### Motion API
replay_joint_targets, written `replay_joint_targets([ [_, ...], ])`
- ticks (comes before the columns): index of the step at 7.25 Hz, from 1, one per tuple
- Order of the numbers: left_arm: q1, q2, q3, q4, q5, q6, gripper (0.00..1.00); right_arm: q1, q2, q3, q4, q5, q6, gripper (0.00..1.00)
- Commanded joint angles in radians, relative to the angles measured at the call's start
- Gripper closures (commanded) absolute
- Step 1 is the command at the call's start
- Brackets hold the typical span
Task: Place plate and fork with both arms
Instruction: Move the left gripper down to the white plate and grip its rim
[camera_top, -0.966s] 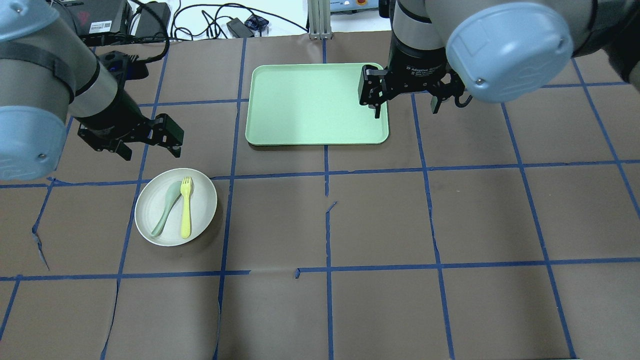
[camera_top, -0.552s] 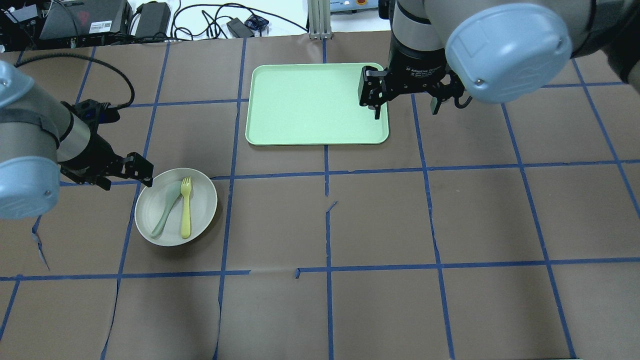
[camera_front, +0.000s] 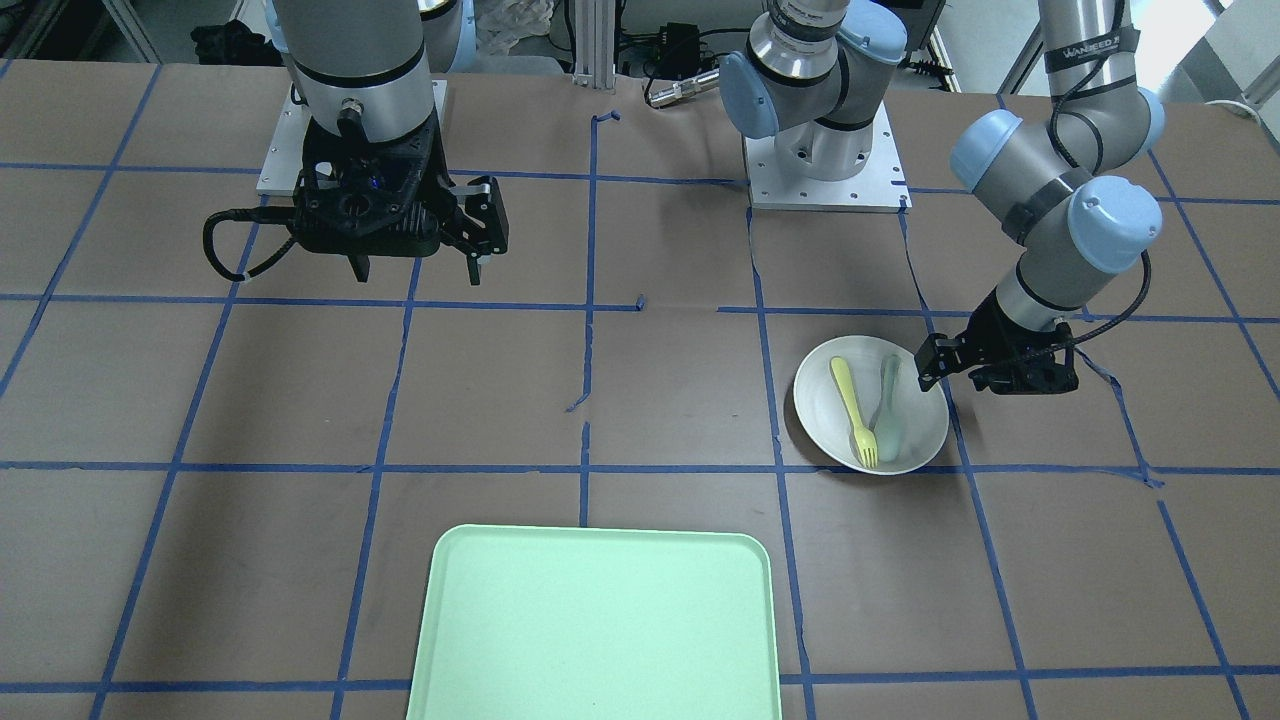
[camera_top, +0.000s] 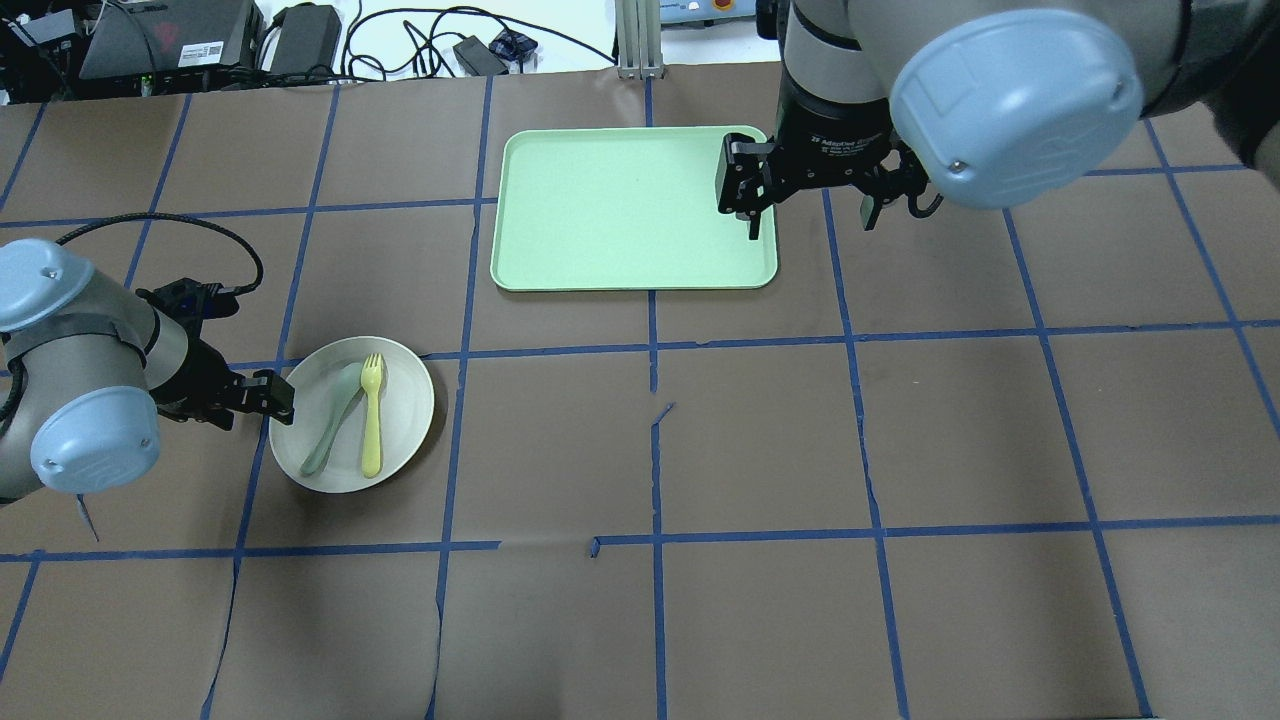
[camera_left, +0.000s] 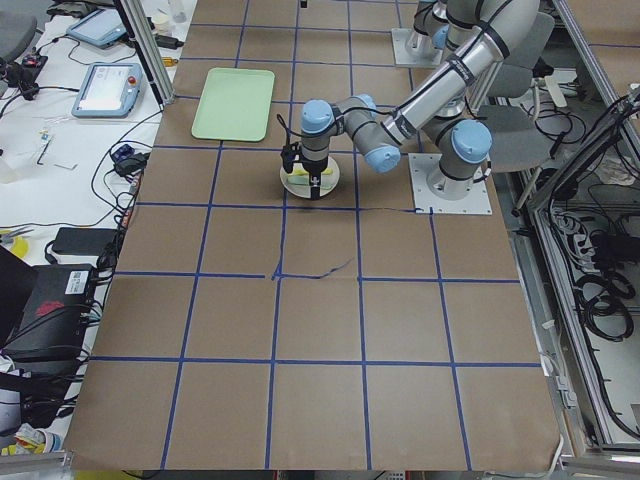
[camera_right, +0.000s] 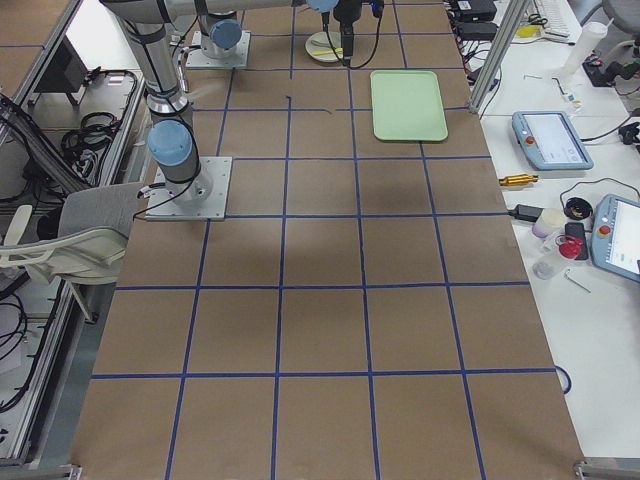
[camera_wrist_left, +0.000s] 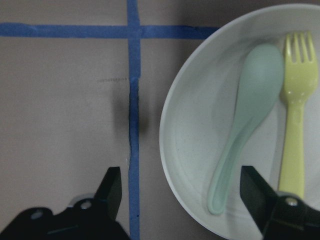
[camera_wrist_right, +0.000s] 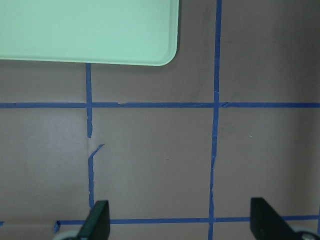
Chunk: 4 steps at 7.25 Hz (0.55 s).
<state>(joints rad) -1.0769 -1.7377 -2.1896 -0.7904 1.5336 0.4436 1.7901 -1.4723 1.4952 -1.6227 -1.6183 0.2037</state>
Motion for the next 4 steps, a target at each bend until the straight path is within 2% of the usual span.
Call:
replay_joint_targets([
  [1, 0.011, -0.055, -0.002, 0.042, -0.059, 0.003, 0.28, 0.0, 0.0, 0.0, 0.001, 0.0, 0.0, 0.0],
  [2, 0.009, -0.057, 0.002, 0.042, -0.067, 0.003, 0.51, 0.0, 0.0, 0.0, 0.001, 0.0, 0.0, 0.0],
  [3, 0.008, -0.06, 0.001, 0.039, -0.064, 0.007, 0.81, 0.0, 0.0, 0.0, 0.003, 0.0, 0.0, 0.0],
  [4, 0.008, -0.06, 0.001, 0.039, -0.058, 0.01, 0.92, 0.0, 0.0, 0.0, 0.001, 0.0, 0.0, 0.0],
])
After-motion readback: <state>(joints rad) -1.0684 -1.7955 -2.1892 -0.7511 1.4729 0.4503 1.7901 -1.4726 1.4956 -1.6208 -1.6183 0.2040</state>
